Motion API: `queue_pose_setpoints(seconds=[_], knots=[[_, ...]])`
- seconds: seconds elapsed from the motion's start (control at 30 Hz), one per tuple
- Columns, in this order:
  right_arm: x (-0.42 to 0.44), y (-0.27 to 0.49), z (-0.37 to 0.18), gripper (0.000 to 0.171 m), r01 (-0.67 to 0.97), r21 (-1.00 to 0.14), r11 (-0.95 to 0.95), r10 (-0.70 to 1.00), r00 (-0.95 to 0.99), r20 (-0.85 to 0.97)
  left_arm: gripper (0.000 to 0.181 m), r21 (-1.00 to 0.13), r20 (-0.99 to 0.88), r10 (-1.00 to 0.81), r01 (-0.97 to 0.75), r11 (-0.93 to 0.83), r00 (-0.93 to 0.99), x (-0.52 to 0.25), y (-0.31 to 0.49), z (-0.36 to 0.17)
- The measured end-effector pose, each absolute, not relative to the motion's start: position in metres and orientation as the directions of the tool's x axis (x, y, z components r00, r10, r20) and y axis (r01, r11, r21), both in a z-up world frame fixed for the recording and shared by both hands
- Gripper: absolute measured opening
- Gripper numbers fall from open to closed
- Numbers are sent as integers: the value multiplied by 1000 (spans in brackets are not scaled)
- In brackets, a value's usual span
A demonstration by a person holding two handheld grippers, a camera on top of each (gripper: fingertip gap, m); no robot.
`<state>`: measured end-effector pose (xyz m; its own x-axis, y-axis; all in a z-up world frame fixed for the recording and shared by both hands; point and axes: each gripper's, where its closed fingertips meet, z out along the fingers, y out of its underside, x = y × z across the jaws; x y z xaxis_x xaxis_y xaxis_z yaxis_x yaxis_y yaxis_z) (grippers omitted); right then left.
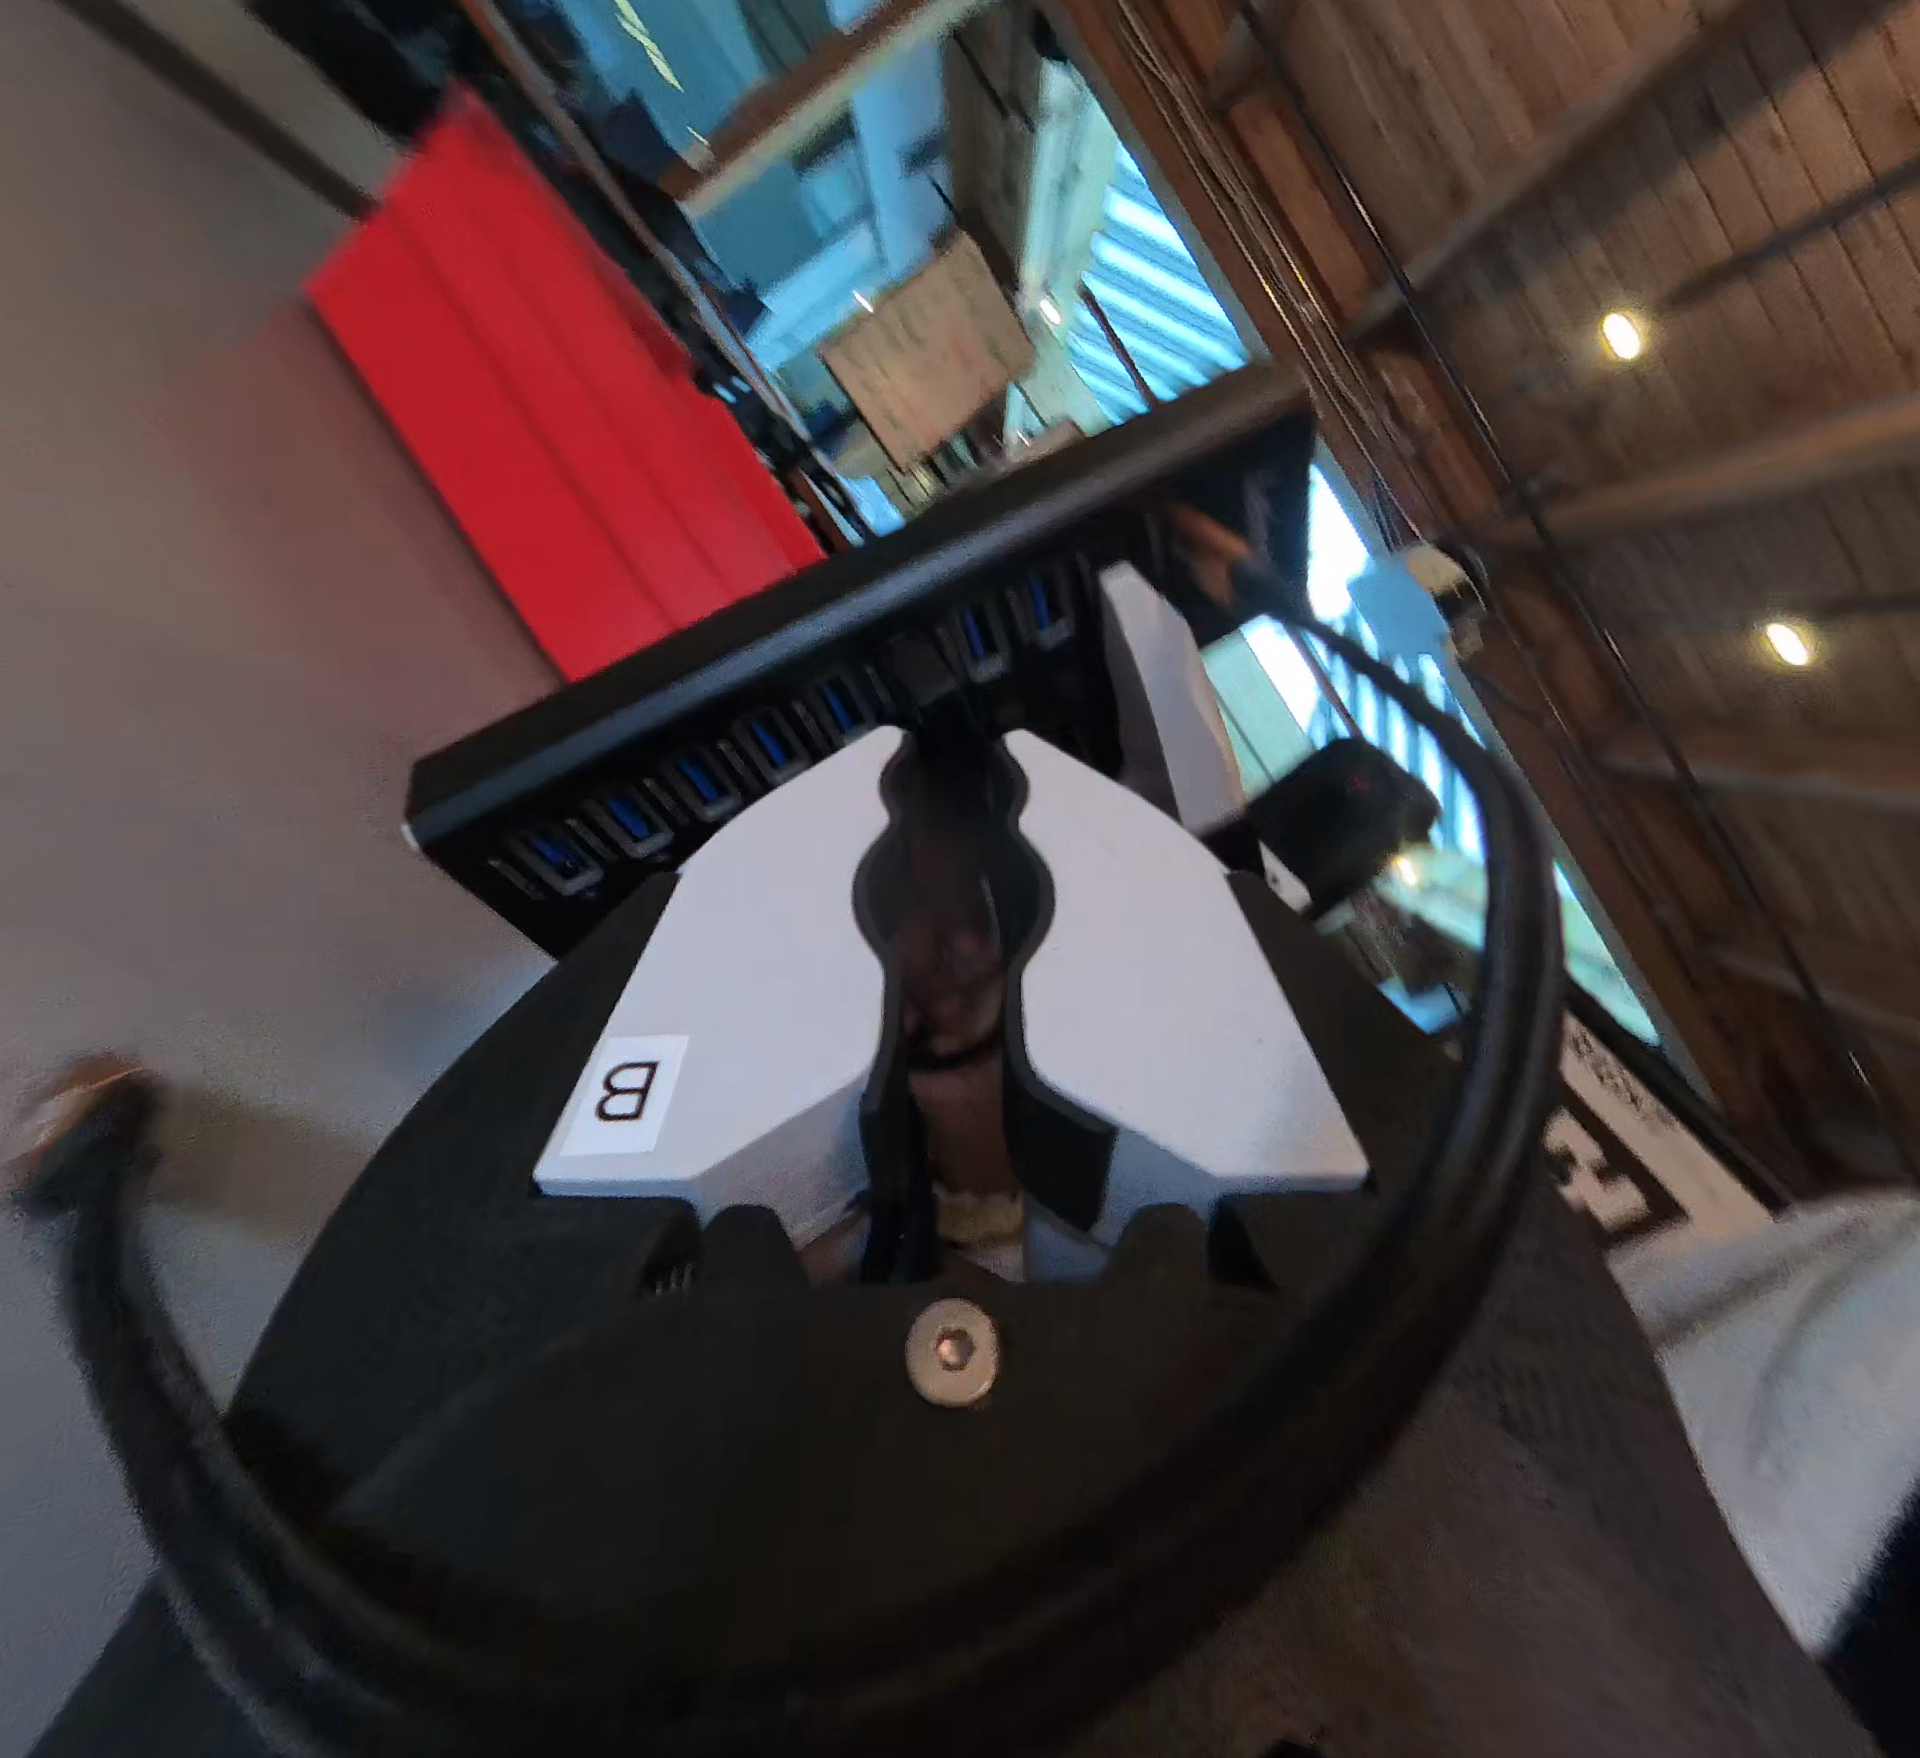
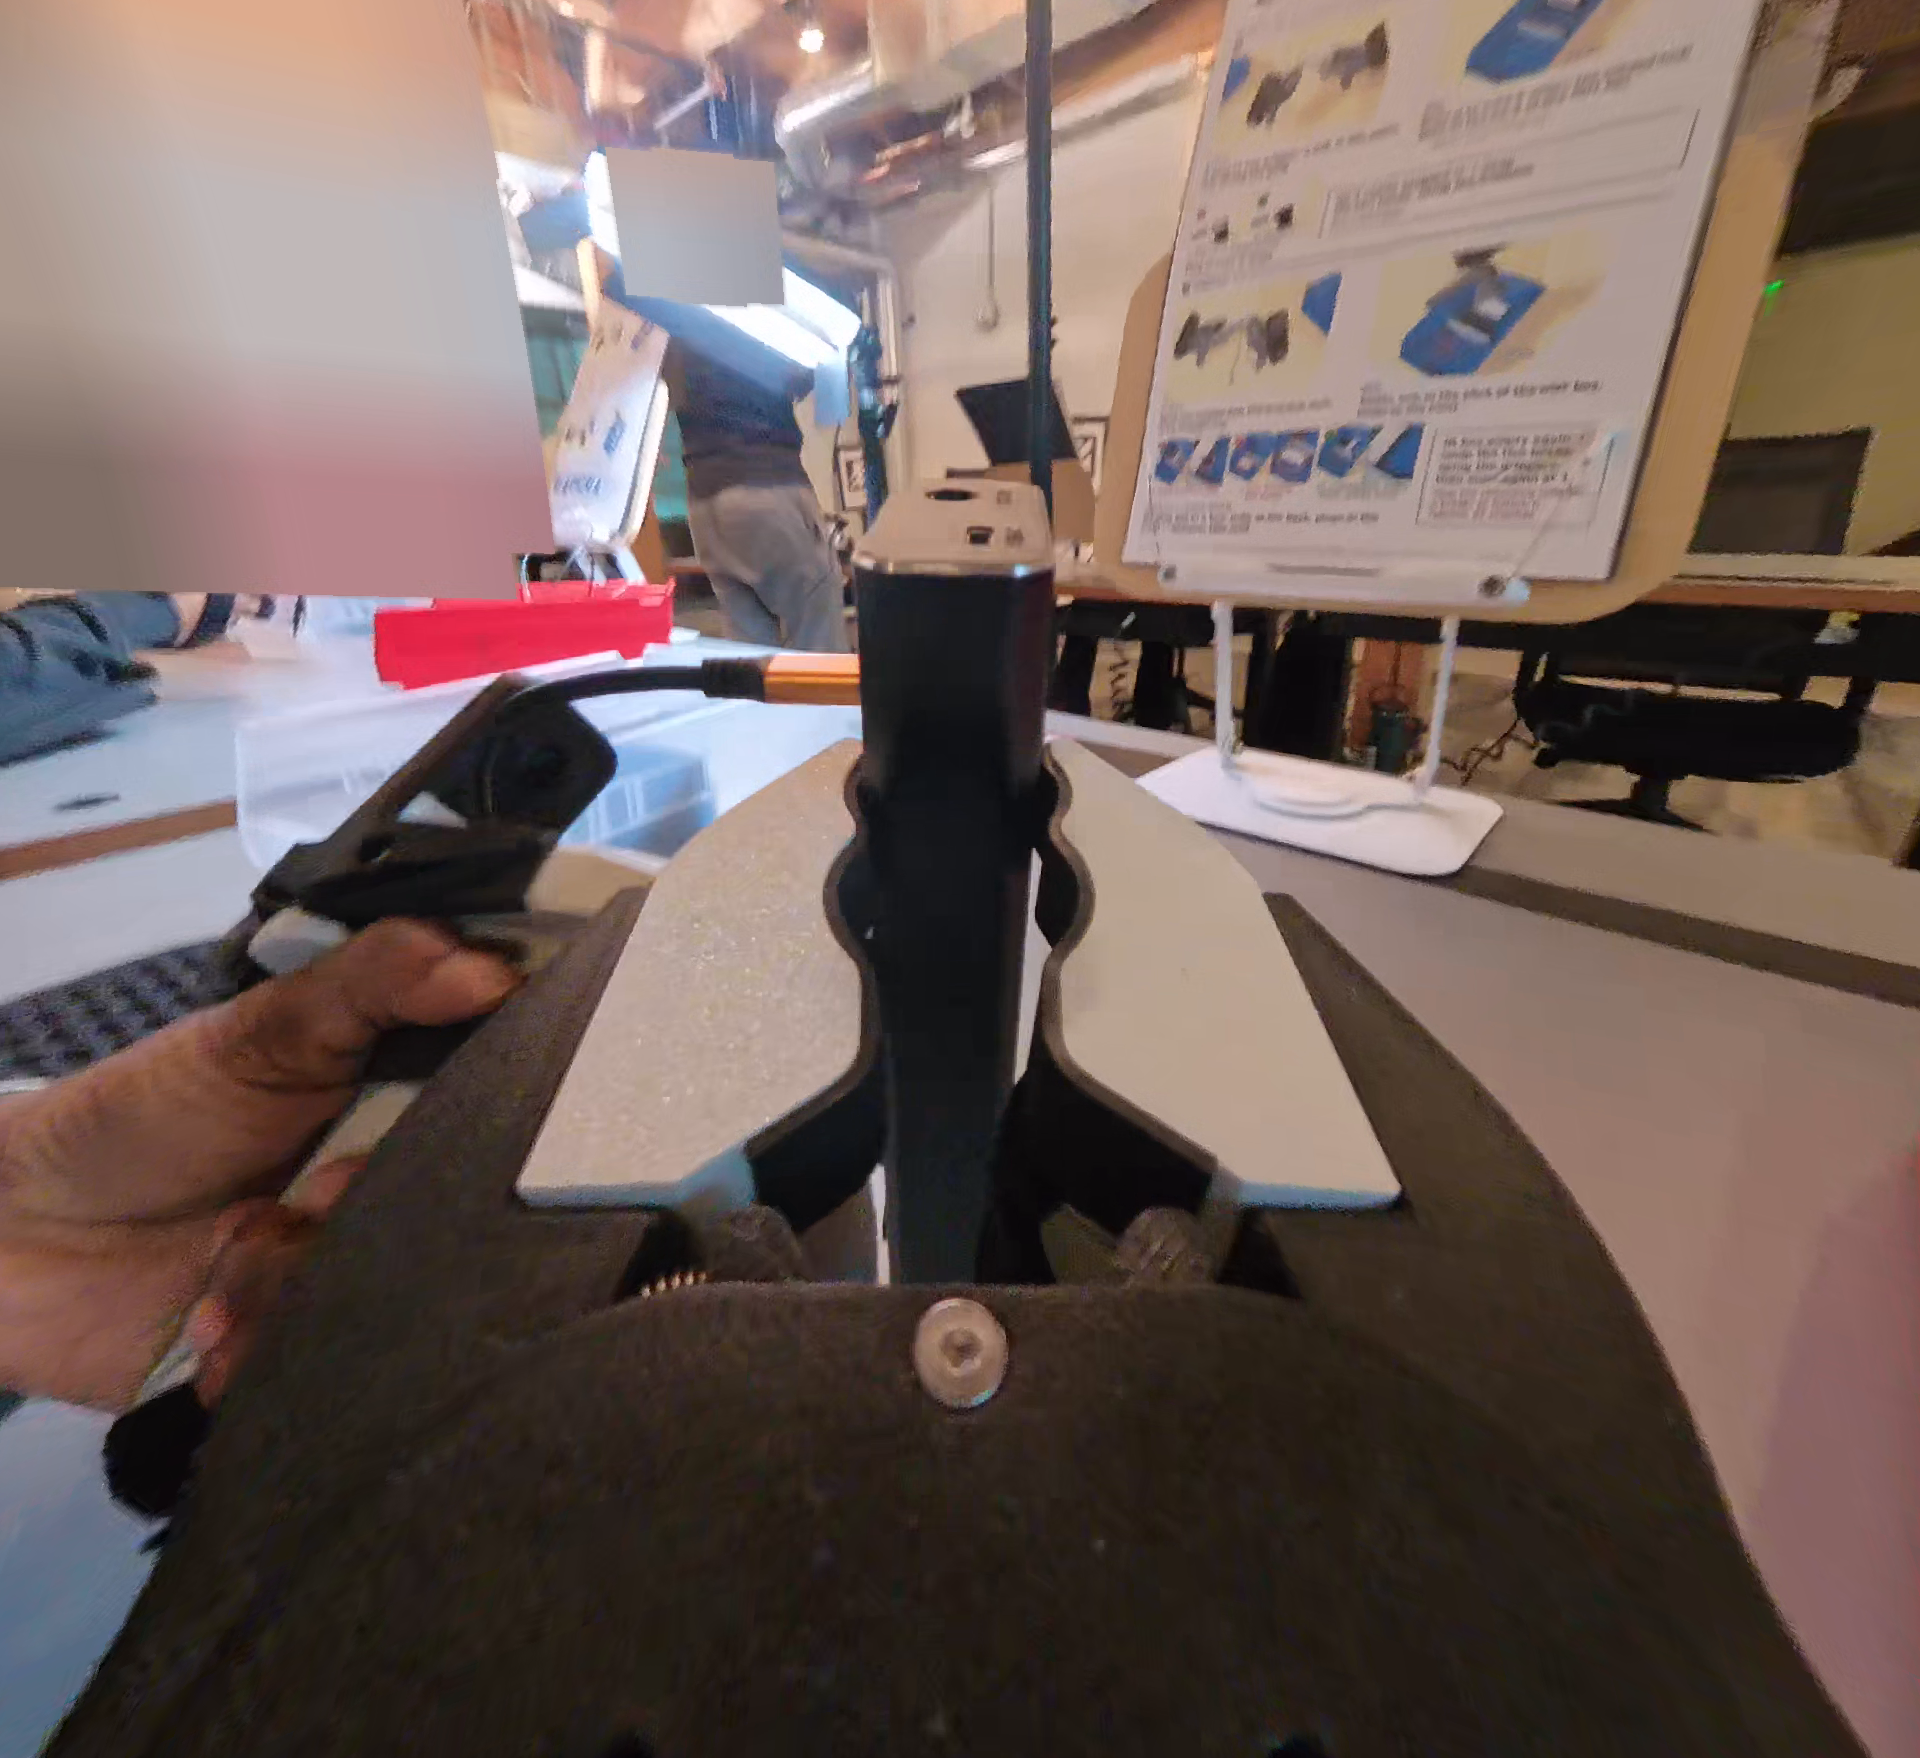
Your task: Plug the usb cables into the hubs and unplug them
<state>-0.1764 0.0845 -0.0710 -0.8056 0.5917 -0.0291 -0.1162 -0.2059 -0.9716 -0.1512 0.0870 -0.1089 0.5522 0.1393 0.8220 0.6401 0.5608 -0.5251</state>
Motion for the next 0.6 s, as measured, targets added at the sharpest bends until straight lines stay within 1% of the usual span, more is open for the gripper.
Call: queue_pose_setpoints(seconds=[0.07, 0.1, 0.13, 0.2, 0.27, 0.33, 0.37, 0.43, 0.53, 0.6], knots=[[-184, 93, -55, 28, -162, -965, -206, 638, -770, -6, 37, -560, 801, 79, 698, 446, 593, -134, 101, -106], [-189, 99, -46, 28, -189, -962, -196, 662, -750, 12, 44, -573, 789, 18, 724, 385, 615, -121, 106, -105], [-193, 105, -36, 28, -211, -958, -197, 681, -732, 21, 45, -586, 768, -62, 738, 334, 637, -107, 109, -100], [-200, 122, -13, 28, -259, -942, -211, 711, -702, 34, 46, -625, 696, -199, 718, 305, 690, -81, 102, -86], [-209, 146, 17, 28, -325, -920, -219, 755, -654, 51, 46, -713, 578, -204, 610, 346, 790, -71, 88, -72], [-219, 175, 52, 27, -415, -884, -214, 815, -575, 72, 47, -825, 428, -72, 422, 377, 901, -74, 72, -60], [-222, 190, 71, 28, -466, -861, -204, 845, -528, 86, 51, -870, 344, 30, 307, 387, 938, -80, 62, -54], [-229, 218, 106, 28, -555, -812, -180, 892, -441, 104, 59, -918, 182, 264, 68, 390, 947, -96, 36, -41], [-250, 249, 133, 27, -610, -788, -82, 931, -328, 158, 76, -912, -11, 585, -247, 326, 811, -121, -11, -27], [-276, 266, 127, 27, -546, -838, -13, 945, -280, 168, 89, -919, -77, 699, -322, 227, 711, -136, -35, -31]])
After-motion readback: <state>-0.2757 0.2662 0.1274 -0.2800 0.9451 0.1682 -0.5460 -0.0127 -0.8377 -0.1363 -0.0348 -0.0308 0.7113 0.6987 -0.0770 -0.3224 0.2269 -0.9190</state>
